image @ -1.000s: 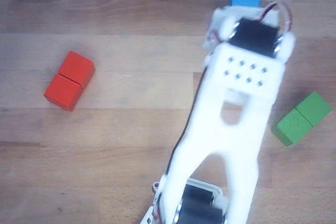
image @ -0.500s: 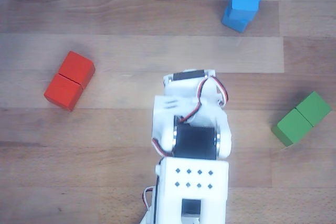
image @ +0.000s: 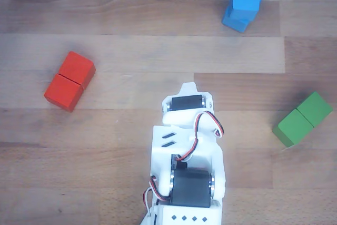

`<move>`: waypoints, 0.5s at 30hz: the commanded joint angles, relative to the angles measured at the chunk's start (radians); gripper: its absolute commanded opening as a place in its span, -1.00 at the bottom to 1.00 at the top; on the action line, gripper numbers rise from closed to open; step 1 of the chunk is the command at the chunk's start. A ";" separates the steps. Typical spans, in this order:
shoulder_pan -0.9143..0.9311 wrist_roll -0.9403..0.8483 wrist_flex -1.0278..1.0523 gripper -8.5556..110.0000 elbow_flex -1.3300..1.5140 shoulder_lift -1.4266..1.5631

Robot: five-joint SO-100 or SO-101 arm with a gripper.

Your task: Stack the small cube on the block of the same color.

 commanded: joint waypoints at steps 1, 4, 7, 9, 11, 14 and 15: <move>0.002 0.012 0.057 -0.79 -0.003 0.091; 0.002 0.014 0.067 -0.79 0.000 0.107; -0.006 0.014 0.081 -0.79 0.000 0.106; -0.008 0.014 0.083 -0.79 -0.002 0.106; -0.003 0.014 0.083 -0.79 -0.002 0.106; -0.008 0.014 0.083 -0.79 -0.002 0.106; -0.008 0.012 0.083 -0.79 -0.002 0.106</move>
